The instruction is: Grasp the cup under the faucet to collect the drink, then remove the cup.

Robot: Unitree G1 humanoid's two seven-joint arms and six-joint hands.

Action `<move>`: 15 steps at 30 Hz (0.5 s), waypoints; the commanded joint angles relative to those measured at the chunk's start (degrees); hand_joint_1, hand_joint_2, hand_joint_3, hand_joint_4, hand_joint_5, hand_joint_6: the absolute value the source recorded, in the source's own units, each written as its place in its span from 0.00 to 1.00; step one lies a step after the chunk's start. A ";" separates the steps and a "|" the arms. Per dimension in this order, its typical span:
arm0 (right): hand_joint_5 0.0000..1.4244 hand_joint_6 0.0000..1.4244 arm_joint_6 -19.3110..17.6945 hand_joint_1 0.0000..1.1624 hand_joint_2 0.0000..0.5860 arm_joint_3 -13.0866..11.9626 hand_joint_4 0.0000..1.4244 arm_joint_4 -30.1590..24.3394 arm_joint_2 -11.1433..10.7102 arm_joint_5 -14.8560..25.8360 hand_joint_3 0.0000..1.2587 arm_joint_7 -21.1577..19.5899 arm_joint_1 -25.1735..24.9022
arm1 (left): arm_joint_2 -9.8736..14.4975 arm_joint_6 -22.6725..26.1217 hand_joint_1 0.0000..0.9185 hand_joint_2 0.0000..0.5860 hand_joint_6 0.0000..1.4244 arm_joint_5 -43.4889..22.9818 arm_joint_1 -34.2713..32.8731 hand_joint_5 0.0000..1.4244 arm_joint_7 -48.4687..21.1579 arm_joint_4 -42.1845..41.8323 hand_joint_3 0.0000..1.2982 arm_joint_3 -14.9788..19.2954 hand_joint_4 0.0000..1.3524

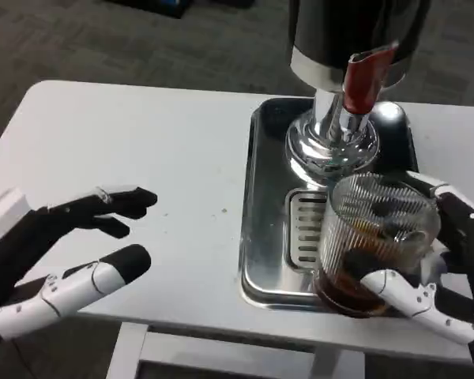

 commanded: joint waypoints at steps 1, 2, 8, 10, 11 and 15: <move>0.96 1.00 -2.87 0.69 0.37 0.99 0.80 -2.92 0.41 0.99 0.81 0.54 0.59 | -0.58 -1.45 0.00 0.20 0.15 0.08 2.16 0.22 0.67 -1.36 0.20 0.77 0.18; 0.96 1.00 -2.92 0.69 0.37 1.17 0.80 -3.04 0.48 0.90 0.81 0.63 0.59 | -0.68 -1.60 0.00 0.20 0.15 0.17 2.43 0.22 0.78 -1.46 0.20 0.92 0.18; 0.97 1.00 -4.67 0.69 0.37 2.02 0.81 -3.26 0.44 -0.47 0.82 0.57 0.15 | -0.92 -2.42 0.00 0.20 0.15 0.26 3.45 0.22 1.04 -2.25 0.20 1.62 0.18; 0.97 1.00 -5.09 0.69 0.37 2.42 0.81 -3.53 0.49 -0.87 0.82 0.57 -0.07 | -0.42 -2.96 0.00 0.20 0.15 1.04 3.83 0.22 0.89 -2.84 0.20 1.86 0.17; 0.97 1.00 -5.20 0.69 0.37 2.56 0.81 -3.62 0.53 -0.98 0.82 0.59 -0.13 | -0.10 -3.25 0.00 0.20 0.15 1.61 4.04 0.22 0.74 -3.32 0.20 1.91 0.17; 0.97 1.00 -5.32 0.69 0.37 3.59 0.81 -4.30 0.99 -1.76 0.82 0.45 -0.69 | -0.15 -3.55 0.00 0.18 0.15 2.60 4.62 0.20 0.78 -4.60 0.19 1.89 0.16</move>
